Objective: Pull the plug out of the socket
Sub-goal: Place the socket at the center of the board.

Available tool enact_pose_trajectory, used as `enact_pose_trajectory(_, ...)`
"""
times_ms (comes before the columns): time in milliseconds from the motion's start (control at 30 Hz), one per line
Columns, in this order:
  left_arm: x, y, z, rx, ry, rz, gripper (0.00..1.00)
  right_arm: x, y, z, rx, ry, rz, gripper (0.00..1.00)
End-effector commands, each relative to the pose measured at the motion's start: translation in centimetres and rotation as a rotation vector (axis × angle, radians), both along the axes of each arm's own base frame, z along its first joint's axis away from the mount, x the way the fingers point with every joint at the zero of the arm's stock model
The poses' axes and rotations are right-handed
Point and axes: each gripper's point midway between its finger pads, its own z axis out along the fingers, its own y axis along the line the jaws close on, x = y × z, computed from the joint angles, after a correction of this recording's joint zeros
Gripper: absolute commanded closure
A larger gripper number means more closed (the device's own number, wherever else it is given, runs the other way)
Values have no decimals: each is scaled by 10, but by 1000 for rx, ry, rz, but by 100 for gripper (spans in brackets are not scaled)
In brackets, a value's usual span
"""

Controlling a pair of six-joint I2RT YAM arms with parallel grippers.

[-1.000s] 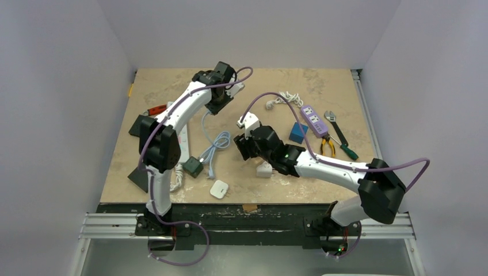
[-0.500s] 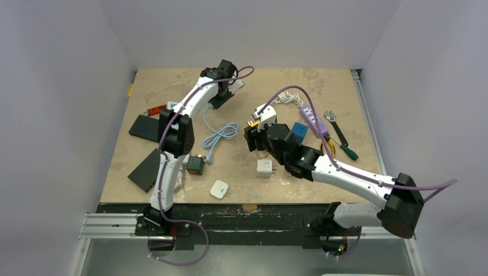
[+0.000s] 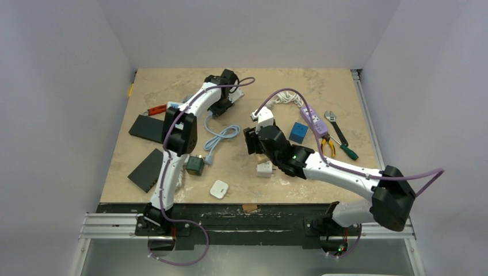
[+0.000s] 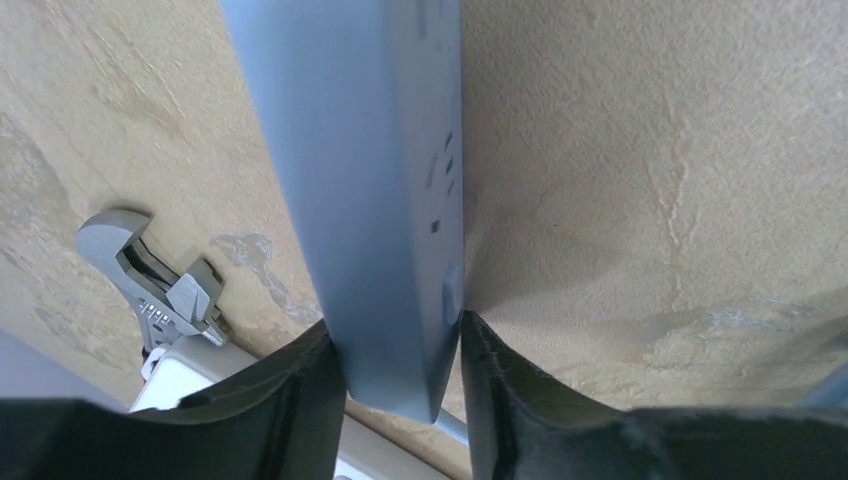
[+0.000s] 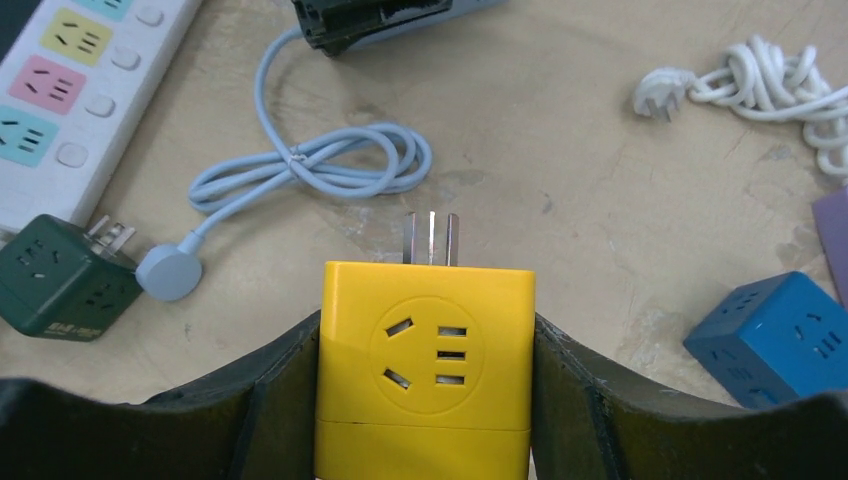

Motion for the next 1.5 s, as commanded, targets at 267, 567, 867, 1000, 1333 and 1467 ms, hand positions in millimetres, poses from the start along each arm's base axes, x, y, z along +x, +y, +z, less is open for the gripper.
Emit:
enact_pose_trajectory(267,-23,0,60,-218,-13,74,0,42,34,-18,27,89,-183,100)
enact_pose_trajectory(567,-70,19,172,-516,-106,145,0,54,33,-60,4,187,-376,100)
enact_pose_trajectory(867,-124,17,199,-623,-55,149,0,59,15,-100,-18,239,-619,100)
enact_pose_trajectory(1000,-140,20,201,-625,-50,145,0,60,14,-110,-50,265,-678,83)
enact_pose_trajectory(1333,-157,31,201,-615,-61,141,0,66,25,-98,-53,403,-560,6)
enact_pose_trajectory(1467,-159,34,204,-617,-74,140,0,69,15,-76,-19,476,-397,1)
